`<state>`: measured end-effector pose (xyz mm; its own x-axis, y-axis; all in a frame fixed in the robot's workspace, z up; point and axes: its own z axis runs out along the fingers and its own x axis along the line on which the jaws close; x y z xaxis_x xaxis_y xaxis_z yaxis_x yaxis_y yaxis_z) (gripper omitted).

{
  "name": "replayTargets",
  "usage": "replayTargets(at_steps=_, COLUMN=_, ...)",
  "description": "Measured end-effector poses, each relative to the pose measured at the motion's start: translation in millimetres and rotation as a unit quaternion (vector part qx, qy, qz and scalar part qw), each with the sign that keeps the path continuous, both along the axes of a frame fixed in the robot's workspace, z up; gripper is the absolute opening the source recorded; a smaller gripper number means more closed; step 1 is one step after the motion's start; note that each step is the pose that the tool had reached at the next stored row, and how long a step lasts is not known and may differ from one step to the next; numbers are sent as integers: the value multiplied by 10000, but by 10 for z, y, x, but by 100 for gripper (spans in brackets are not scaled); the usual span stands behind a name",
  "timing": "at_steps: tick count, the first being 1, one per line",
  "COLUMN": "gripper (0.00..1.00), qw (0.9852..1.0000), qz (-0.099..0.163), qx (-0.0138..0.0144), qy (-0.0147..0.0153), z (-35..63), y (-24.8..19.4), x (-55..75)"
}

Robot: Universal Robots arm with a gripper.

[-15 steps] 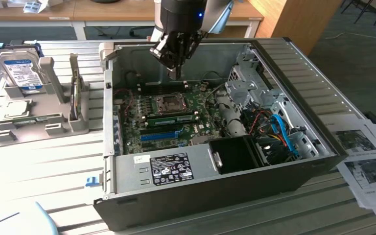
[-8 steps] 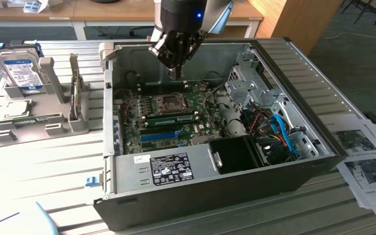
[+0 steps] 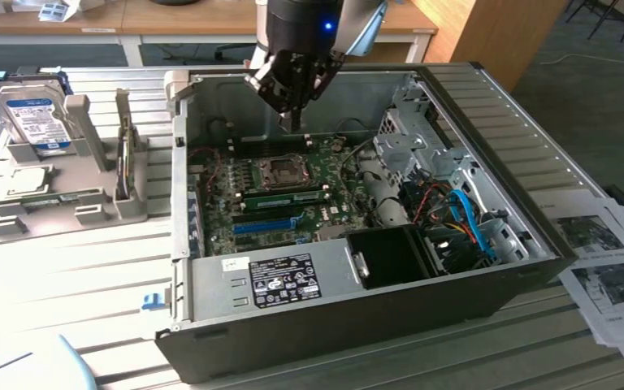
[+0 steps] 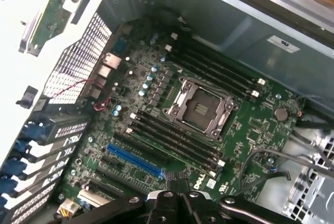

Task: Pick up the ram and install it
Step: 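Press down the ram until it locks into place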

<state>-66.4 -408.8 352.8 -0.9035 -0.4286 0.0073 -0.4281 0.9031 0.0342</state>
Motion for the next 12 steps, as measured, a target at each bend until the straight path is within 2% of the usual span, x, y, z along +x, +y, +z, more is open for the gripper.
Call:
replayTargets(at_steps=6, gripper=9, qw=9994, qz=-334, qx=0, qy=0, z=0, y=0, x=0)
replayTargets(at_steps=12, gripper=9, qw=9976, qz=-693, qx=0, qy=0, z=0, y=0, x=0)
